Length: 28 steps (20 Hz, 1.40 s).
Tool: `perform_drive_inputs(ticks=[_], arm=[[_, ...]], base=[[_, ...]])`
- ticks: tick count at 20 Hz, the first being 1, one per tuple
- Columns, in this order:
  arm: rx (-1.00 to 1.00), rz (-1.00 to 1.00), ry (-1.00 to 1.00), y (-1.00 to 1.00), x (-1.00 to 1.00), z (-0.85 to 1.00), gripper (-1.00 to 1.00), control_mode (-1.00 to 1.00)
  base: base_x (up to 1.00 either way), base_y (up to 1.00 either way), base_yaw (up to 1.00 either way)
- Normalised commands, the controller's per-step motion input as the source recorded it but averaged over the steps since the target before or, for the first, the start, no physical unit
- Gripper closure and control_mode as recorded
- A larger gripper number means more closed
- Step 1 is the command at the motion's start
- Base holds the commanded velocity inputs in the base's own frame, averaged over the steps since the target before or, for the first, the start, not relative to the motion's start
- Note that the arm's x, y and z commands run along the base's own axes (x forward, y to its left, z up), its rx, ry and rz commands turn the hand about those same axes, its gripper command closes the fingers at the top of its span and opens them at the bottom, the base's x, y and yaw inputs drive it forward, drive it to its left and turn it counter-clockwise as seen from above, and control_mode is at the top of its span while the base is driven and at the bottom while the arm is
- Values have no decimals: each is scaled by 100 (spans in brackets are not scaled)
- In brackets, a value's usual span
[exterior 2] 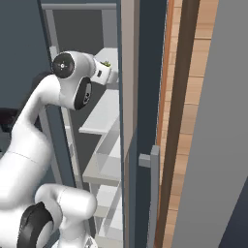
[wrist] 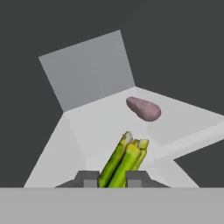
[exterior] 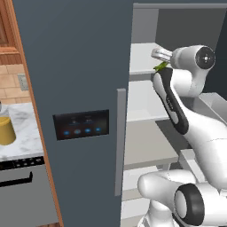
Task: Move the salami and asparagus from the second highest shelf to the top shelf to make space. Then, place the pitcher from the counter on the cleared second highest shelf.
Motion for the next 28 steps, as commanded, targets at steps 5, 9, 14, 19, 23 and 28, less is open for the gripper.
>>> perform_drive_inputs(ticks=[5,9,14,19,23,28], arm=[[1,0,0,-18,81,-7,100,-100],[2,2,0,-14,78,-2,100,-100],[0,3,0,-2,74,-8,100,-100],[0,2,0,0,79,-9,-100,-100],[0,1,0,0,70,-6,-100,-100],[0,6,0,0,20,-1,-100,-100]], base=[[0,0,0],[0,0,0],[0,0,0],[0,0,0],[0,0,0],[0,0,0]])
